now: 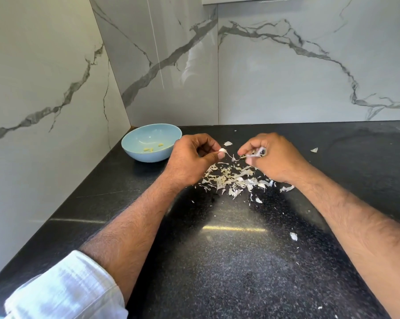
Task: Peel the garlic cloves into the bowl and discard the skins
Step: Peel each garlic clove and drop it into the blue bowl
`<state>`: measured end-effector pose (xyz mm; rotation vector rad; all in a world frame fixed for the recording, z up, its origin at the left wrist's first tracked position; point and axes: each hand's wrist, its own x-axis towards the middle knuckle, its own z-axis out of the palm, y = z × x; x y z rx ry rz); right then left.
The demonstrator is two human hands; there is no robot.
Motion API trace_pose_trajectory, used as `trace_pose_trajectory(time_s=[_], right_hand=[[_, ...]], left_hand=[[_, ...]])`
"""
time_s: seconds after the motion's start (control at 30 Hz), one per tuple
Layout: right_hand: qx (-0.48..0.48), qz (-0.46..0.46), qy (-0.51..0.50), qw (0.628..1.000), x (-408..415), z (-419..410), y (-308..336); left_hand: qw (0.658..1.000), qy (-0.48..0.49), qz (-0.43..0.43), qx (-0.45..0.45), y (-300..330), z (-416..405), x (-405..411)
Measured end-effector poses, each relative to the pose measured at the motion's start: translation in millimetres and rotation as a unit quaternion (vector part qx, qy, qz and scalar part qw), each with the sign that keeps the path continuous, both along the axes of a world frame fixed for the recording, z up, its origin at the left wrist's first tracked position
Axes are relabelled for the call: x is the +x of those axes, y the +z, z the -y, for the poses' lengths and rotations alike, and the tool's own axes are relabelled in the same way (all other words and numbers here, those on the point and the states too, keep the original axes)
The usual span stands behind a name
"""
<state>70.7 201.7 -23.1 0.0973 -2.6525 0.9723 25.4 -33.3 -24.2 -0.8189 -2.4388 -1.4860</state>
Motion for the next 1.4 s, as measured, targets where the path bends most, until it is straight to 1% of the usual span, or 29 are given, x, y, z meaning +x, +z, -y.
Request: trace_pose_trajectory(time_s=[0.03,0.07,0.1,0.13,0.2,0.27,0.33,0.47,0.57,0.7,0.83,0.97,1.03,1.17,1.3,1.4], right_hand=[[0.06,0.019,0.002,0.998,1.0,-2.3,0.3],[0.085,0.04,0.01,0.996,2.8,-3.4,0.1],[0.085,0.054,0.021,0.995,6.5,-1.9,1.5],[0.063,0.054,0.033,0.996,9.8,1.0,2.4],[0.033,0.007,0.016,0.999,10.9,4.5,1.6],[0.074,-0.036,-0.014,0.996,8.9,6.9,2.6],[0.095,-0.044,0.001,0.995,9.9,11.2,4.9],[0.017,-0.089,0.068,0.994,16.1,25.9,3.3],[-0.044,-0.109,0.064,0.991,15.5,32.6,1.5],[-0.089,-0.11,0.051,0.989,11.3,30.7,-2.0],[-0.087,-0.083,0.081,0.989,12.3,29.2,-1.6],[-0.023,-0.031,0.122,0.992,25.4,40.2,1.1],[0.014,-0.016,0.147,0.989,34.4,55.3,0.3],[0.097,0.008,0.201,0.975,45.1,81.0,-5.3],[0.178,-0.004,0.181,0.967,41.0,80.7,-5.3],[0.232,-0.021,0.187,0.954,38.9,79.1,-8.8]], left_hand=[[1.0,0.008,0.0,-0.005,-0.2,1.4,-1.8],[1.0,0.012,0.001,-0.008,-0.2,2.6,-2.7],[1.0,0.015,0.002,-0.01,0.2,3.2,-3.0],[1.0,0.017,0.004,-0.012,0.9,3.6,-2.5],[1.0,0.018,0.005,-0.016,2.4,3.9,-1.4],[1.0,0.018,0.006,-0.024,2.7,3.8,-1.3],[0.999,0.017,0.005,-0.032,1.9,3.7,-2.0],[0.999,0.001,-0.007,-0.036,0.4,1.0,0.1],[0.999,-0.008,-0.018,-0.045,0.9,-0.3,1.7],[0.997,-0.015,-0.033,-0.065,2.1,-1.2,4.5],[0.994,0.003,-0.056,-0.096,7.7,7.1,2.0],[0.99,0.078,-0.075,-0.089,16.3,30.2,-9.3],[0.989,0.099,-0.072,-0.083,17.2,37.3,-13.0],[0.987,0.095,-0.073,-0.103,13.4,36.3,-16.8],[0.987,0.101,-0.061,-0.112,12.6,37.1,-18.1],[0.988,0.1,-0.053,-0.109,13.4,40.0,-13.4]])
